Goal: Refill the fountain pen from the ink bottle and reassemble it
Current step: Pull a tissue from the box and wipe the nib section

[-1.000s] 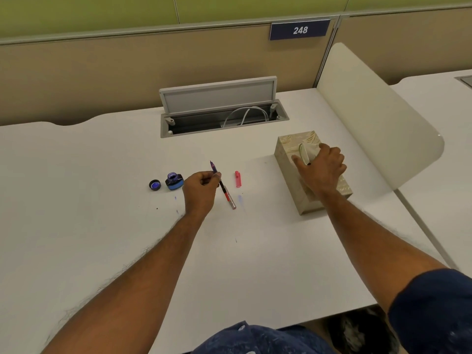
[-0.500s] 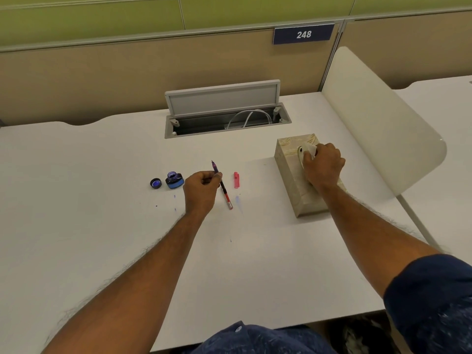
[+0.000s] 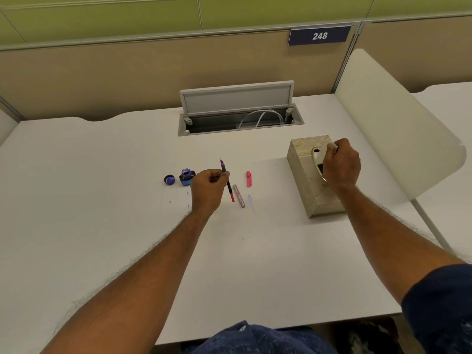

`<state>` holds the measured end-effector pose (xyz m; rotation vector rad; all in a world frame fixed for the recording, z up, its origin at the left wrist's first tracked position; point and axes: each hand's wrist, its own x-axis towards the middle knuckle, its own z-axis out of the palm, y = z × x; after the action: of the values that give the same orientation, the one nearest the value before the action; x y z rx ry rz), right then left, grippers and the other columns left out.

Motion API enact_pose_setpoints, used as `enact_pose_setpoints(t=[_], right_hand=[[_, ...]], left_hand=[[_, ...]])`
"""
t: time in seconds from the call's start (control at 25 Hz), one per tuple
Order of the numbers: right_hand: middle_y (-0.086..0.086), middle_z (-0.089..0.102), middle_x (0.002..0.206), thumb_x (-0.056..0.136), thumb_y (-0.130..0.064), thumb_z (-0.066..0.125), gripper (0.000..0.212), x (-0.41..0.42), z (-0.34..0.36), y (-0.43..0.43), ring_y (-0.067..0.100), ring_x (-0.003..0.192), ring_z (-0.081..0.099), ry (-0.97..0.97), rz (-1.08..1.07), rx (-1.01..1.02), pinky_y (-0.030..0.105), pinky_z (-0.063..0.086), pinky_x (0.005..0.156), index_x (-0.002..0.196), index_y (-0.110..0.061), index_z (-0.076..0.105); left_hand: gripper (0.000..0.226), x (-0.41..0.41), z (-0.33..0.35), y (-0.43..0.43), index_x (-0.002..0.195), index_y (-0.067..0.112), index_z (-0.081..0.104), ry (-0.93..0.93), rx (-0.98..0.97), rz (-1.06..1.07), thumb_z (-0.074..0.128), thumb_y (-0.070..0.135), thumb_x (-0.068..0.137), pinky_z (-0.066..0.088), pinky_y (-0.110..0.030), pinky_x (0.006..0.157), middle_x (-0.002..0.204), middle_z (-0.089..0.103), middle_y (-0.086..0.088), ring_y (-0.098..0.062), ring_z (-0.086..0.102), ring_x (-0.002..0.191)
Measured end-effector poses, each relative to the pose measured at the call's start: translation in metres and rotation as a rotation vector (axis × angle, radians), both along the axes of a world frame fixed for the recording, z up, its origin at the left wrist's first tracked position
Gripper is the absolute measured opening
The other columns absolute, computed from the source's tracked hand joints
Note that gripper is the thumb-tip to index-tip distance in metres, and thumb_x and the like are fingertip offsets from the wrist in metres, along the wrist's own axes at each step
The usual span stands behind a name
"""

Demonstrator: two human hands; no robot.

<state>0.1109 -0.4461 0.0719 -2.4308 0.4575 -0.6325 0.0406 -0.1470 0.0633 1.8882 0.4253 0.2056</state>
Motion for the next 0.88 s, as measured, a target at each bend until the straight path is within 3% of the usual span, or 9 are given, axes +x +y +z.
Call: enact_pose_setpoints(t=[0.2,0.36,0.52,0.6,0.88], right_hand=[[0.019,0.067,0.091,0.098,-0.026,0.042,0.026,-0.003,0.019,0.009,0.033,0.079,0.061,-0.165,-0.001,0.106,0.029,0.036,0.061,0.101,-0.002,0.053],[0.010,0.063,0.093,0.095,-0.026,0.051,0.026,-0.006,0.030,0.040,0.024,0.082,0.064,-0.251,0.138,0.473,0.033,0.056,0.060,0.108,-0.004,0.055],[-0.002,0.060,0.094,0.097,-0.015,0.053,0.023,-0.019,0.021,0.090,0.011,0.083,0.063,-0.184,0.190,0.755,0.025,0.059,0.059,0.115,-0.001,0.054],[0.000,0.061,0.098,0.099,-0.015,0.051,0.021,-0.025,0.015,0.118,0.010,0.086,0.063,-0.116,0.234,0.869,0.022,0.057,0.061,0.115,-0.003,0.056],[0.006,0.057,0.117,0.100,-0.021,0.048,0.019,-0.049,0.003,0.210,0.020,0.105,0.060,0.035,0.349,0.874,0.019,0.059,0.074,0.117,-0.012,0.051]], left_hand=[[0.027,0.002,-0.001,0.008,0.103,0.005,0.071,0.003,0.003,-0.028,0.069,0.026,0.086,0.052,-0.016,0.073,0.091,0.074,-0.007,-0.018,0.070,0.084],[0.028,0.004,0.004,0.014,0.105,0.005,0.070,0.001,0.009,-0.052,0.068,0.026,0.086,0.056,-0.026,0.081,0.093,0.074,-0.008,-0.020,0.070,0.086],[0.027,0.003,0.013,0.025,0.104,0.005,0.071,-0.029,0.011,-0.098,0.068,0.025,0.087,0.057,-0.029,0.083,0.095,0.074,-0.008,-0.020,0.070,0.086],[0.027,0.001,0.017,0.030,0.105,0.004,0.070,-0.043,-0.004,-0.115,0.068,0.024,0.087,0.057,-0.028,0.082,0.095,0.073,-0.008,-0.021,0.070,0.087],[0.028,-0.011,0.025,0.049,0.108,0.005,0.071,-0.079,-0.014,-0.163,0.068,0.023,0.086,0.053,-0.015,0.076,0.091,0.070,-0.002,-0.015,0.067,0.082]])
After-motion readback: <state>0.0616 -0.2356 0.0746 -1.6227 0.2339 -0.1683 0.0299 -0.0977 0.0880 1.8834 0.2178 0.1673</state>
